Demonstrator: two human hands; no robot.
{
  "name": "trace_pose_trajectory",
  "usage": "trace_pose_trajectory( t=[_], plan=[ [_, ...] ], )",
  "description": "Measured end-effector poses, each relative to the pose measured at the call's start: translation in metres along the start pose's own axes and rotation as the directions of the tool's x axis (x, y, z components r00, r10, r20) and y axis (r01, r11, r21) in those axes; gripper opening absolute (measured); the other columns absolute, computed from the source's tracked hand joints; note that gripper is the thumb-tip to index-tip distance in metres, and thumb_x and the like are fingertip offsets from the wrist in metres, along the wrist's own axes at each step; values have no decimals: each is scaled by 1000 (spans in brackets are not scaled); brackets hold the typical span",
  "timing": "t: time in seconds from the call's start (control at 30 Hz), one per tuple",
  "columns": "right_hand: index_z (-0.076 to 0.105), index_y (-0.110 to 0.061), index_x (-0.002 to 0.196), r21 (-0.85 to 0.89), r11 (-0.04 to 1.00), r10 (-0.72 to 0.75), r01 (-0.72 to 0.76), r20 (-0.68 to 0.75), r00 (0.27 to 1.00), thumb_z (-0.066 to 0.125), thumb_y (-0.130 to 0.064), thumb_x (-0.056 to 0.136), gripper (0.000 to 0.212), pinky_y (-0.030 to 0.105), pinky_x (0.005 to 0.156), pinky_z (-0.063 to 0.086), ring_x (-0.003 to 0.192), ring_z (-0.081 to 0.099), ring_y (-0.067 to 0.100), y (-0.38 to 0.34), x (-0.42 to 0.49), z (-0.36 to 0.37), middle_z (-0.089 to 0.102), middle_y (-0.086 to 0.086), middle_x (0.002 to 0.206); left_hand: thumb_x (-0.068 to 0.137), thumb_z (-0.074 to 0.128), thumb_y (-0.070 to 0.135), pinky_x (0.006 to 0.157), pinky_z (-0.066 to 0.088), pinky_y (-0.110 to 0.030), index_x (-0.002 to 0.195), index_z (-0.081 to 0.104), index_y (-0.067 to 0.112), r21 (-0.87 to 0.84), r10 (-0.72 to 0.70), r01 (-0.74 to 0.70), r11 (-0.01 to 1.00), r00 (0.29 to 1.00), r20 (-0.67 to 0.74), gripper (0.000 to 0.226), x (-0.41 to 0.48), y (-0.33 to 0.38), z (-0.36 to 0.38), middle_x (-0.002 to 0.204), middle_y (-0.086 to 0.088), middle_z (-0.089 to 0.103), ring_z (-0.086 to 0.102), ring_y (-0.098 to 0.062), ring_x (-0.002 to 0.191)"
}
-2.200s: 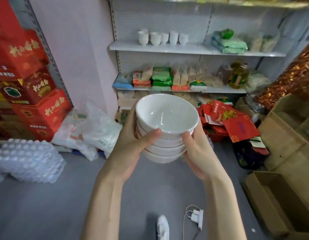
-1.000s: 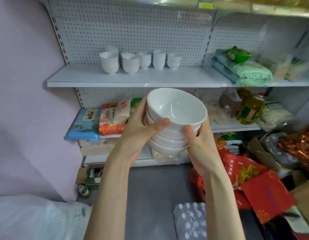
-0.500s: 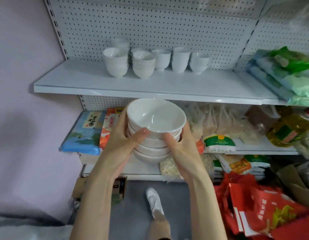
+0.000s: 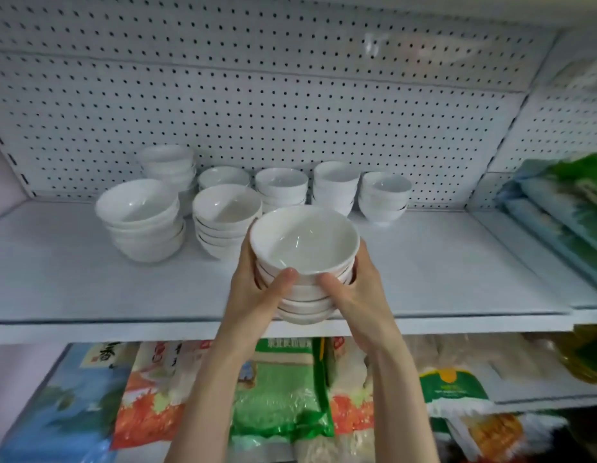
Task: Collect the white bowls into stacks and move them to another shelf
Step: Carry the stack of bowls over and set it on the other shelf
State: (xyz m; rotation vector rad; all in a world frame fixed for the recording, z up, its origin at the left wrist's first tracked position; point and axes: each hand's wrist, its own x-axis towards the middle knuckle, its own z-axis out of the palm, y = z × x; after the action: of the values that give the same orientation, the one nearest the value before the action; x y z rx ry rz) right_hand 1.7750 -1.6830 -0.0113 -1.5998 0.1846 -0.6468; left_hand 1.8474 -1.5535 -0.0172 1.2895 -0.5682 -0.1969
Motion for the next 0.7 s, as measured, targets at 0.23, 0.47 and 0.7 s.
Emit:
trace_pose_trajectory(
  t=[0.23,0.47,0.7],
  plan=[
    [46,-18,133,-24,998,57,-57,-17,998,73,-34,60,80,12,88,46,110,59,-1,42,50,-10,63,-14,119,53,75,62,89,47,-10,139,38,24,70,-13,14,997,1000,-15,100,56,-44,3,127,19,57,53,15,110],
    [42,-15,139,-32,993,115,-115,-10,993,73,-31,62,84,14,94,45,116,57,2,65,61,-17,61,-9,126,52,79,68,95,46,-20,135,44,30,45,-87,88,995,996,-23,98,65,-73,4,126,16,62,56,-4,120],
    [41,-14,140,-24,993,118,-119,-24,993,72,-34,62,86,21,99,46,118,56,6,75,66,-16,59,-1,130,60,78,48,110,39,-46,144,38,15,84,-100,100,991,995,-1,99,74,-76,1,138,-2,55,50,-17,129]
  ],
)
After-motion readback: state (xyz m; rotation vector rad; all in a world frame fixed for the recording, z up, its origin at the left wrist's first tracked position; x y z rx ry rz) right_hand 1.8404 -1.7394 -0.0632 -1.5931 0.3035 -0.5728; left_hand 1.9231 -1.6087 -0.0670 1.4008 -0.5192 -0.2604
